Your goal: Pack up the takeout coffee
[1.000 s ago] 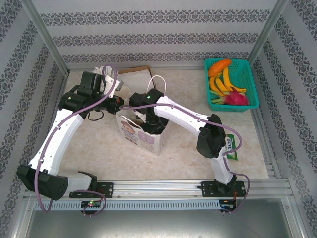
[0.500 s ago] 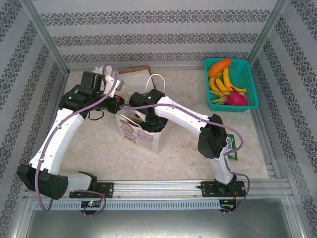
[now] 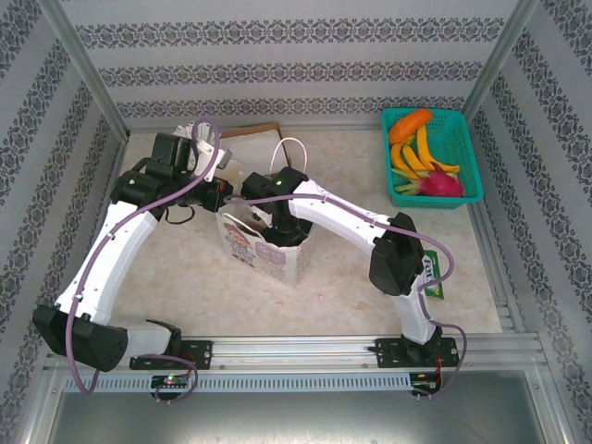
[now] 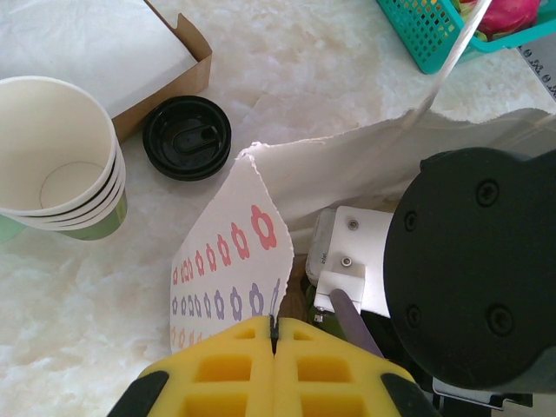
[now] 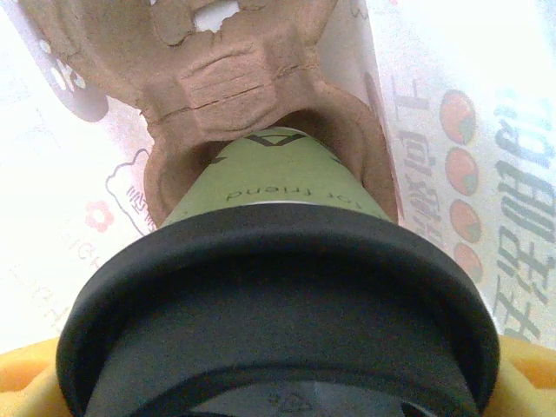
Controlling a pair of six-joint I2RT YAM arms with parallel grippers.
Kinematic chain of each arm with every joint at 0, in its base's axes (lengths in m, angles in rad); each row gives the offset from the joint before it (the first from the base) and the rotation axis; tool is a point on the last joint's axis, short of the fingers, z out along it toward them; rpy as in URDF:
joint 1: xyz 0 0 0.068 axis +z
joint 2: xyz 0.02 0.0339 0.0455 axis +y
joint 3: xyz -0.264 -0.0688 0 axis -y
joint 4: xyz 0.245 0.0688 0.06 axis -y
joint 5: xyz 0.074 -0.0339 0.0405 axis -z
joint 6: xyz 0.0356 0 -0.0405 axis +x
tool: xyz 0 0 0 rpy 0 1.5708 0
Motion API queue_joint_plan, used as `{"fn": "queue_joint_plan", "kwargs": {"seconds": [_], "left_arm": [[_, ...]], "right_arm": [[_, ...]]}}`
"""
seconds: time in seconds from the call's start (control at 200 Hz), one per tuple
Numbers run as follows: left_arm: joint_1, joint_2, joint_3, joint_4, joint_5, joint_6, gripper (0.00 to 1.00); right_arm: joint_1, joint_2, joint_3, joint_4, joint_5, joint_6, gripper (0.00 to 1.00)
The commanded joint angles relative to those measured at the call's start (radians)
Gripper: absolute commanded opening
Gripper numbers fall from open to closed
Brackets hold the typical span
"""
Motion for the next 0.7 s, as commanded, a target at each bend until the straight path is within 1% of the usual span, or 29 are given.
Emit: {"fn": "queue_joint_plan", "kwargs": {"seconds": [0.0,0.245,0.695], "left_arm": [[-0.010,0.006,-0.001,0.013,0.025,0.002,0.00],[-0.008,0.007,-0.005,0.015,0.026,0.003,0.00],[-0.009,0.004,-0.009,0.012,0.028,0.001,0.00]], "right_arm": [[0.000,-0.030,0.001,0.018,0.002,-0.013,0.67],[0.000,-0.027,-0.012,0.028,0.009,-0.014,0.66],[-0.006,0.006,-0.095,0.071,0.012,-0.007,0.66]]}}
